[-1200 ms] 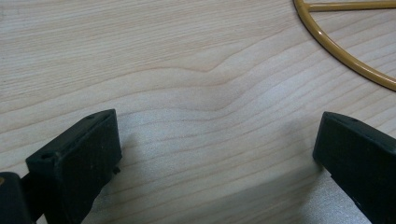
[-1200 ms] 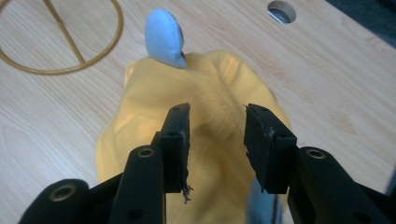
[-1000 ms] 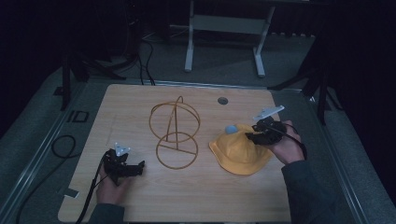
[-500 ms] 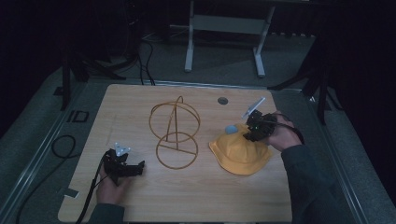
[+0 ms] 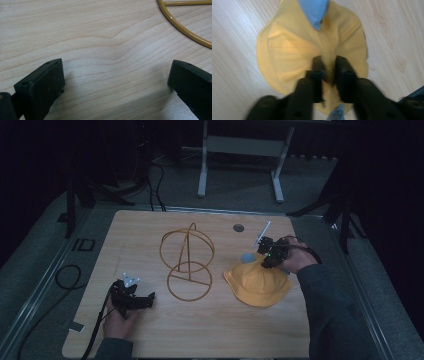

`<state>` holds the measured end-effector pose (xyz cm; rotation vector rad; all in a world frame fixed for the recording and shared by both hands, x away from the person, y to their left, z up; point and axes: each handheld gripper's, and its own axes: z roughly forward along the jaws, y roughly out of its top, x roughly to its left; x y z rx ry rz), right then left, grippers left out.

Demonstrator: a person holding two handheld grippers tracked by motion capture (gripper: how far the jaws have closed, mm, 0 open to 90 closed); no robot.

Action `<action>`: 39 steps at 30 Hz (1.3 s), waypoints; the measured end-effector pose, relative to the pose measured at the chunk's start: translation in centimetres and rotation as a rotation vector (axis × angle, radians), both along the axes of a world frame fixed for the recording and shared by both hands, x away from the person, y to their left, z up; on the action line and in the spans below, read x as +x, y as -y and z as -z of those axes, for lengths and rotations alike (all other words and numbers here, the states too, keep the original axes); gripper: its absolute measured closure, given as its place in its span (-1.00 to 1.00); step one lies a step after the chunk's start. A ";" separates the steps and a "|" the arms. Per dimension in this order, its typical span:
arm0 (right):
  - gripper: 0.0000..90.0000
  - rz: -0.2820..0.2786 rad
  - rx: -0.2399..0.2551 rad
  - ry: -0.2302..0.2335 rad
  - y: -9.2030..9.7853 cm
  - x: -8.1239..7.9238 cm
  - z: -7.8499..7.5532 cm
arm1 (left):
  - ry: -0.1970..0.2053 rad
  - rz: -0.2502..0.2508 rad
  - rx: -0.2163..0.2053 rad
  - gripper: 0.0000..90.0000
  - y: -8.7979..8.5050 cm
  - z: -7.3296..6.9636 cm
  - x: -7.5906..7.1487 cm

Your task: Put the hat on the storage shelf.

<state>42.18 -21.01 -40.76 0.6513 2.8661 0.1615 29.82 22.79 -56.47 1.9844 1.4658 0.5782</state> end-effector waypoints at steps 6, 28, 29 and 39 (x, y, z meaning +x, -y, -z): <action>0.89 -0.047 -0.036 -0.003 -0.3 -0.4 -0.4 | 0.000 0.000 0.000 -0.98 0.0 0.0 0.0; 0.89 -0.140 -0.029 0.000 -1.1 -1.1 -4.7 | -0.004 0.001 0.001 -0.98 0.0 0.0 0.0; 0.89 -0.146 -0.028 0.004 -1.1 -1.1 -5.0 | -0.004 0.001 0.001 -0.98 0.0 0.0 0.0; 0.89 -0.163 -0.011 0.028 -1.4 -1.2 -6.6 | -0.004 0.001 0.001 -0.98 0.0 0.0 0.0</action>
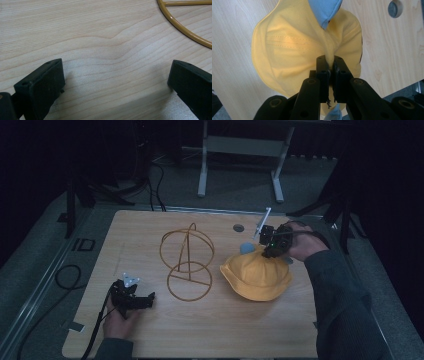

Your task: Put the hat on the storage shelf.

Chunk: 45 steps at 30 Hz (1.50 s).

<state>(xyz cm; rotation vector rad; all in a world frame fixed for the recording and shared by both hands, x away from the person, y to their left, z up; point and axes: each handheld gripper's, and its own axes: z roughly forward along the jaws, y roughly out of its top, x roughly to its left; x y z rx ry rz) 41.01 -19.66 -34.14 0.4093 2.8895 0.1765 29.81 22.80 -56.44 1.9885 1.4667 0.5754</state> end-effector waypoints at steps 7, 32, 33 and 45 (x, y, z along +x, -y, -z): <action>0.89 -0.010 0.011 0.007 0.0 0.0 -0.8 | 0.000 0.000 0.000 -0.98 0.0 0.0 0.0; 0.89 -0.033 0.043 0.037 -0.6 0.0 -4.0 | 0.000 -0.001 0.000 -0.98 0.0 0.0 0.0; 0.89 -0.039 0.043 0.040 -0.6 0.0 -4.4 | 0.000 -0.001 0.000 -0.98 0.0 0.0 0.0; 0.89 -0.053 0.060 0.066 -1.2 -0.1 -6.2 | 0.003 -0.003 -0.001 -0.98 0.0 0.0 0.0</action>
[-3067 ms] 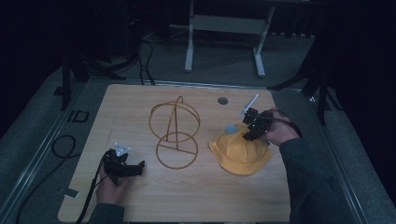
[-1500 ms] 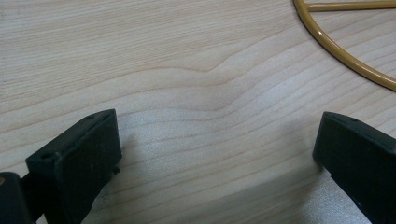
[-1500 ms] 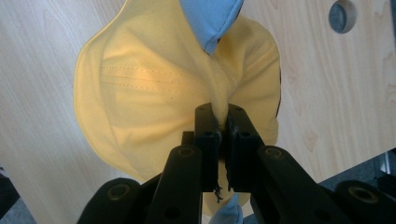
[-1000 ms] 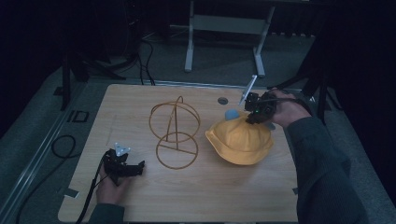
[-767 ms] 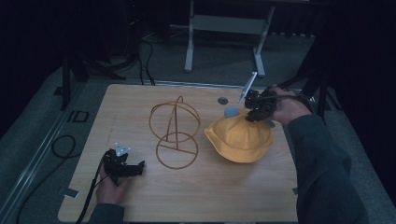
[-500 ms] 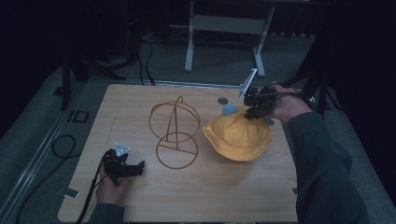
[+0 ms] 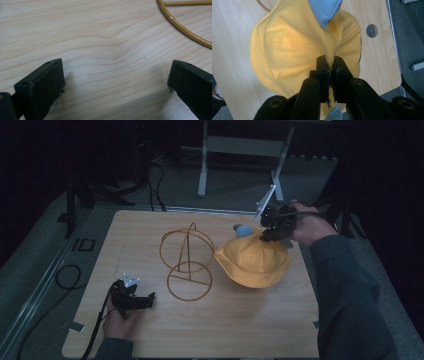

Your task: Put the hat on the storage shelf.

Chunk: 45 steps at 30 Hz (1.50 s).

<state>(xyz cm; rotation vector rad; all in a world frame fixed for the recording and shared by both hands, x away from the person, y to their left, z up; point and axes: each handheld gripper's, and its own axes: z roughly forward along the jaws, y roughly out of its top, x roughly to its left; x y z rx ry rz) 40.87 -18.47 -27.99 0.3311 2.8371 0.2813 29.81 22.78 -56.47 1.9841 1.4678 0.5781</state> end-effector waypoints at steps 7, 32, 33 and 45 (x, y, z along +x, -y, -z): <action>0.89 -0.010 -0.003 0.007 -0.3 0.0 -0.7 | 0.000 0.000 0.000 -0.98 0.0 0.0 0.0; 0.89 -0.009 0.028 0.058 -0.1 -0.4 -4.2 | -0.001 0.003 0.003 -0.98 0.0 0.0 0.0; 0.89 -0.009 0.028 0.058 -0.1 -0.4 -4.2 | -0.001 0.003 0.003 -0.98 0.0 0.0 0.0; 0.89 -0.014 0.068 0.081 -0.2 -0.5 -5.4 | 0.002 0.001 0.001 -0.98 0.0 0.0 0.0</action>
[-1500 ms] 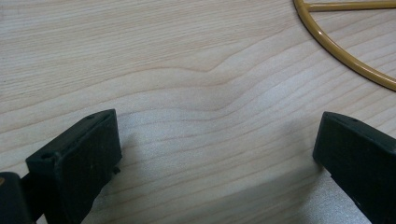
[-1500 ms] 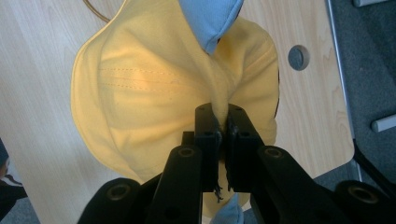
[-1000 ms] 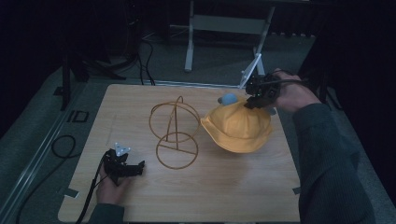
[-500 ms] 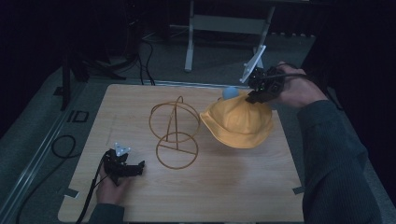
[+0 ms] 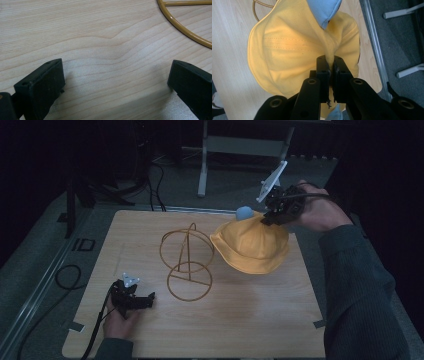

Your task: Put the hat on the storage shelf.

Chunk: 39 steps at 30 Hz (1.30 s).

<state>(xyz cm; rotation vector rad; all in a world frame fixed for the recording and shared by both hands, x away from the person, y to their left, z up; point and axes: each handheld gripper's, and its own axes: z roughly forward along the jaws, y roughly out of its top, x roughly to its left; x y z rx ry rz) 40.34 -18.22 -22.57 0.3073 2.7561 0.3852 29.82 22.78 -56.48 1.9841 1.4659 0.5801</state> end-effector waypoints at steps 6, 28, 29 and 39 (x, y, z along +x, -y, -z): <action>0.89 0.001 0.041 0.008 0.2 -0.1 -0.4 | 0.000 0.000 0.000 -0.98 0.0 0.0 0.0; 0.89 -0.018 0.153 0.028 -0.9 -0.2 -0.9 | -0.002 0.001 0.000 -0.98 0.0 0.0 0.0; 0.90 -0.020 0.161 0.034 -1.2 -0.1 -0.9 | -0.002 0.001 0.000 -0.98 0.0 0.0 0.0; 0.89 -0.038 0.181 0.044 -2.9 -0.1 -1.1 | -0.002 0.001 -0.001 -0.98 0.0 0.0 0.0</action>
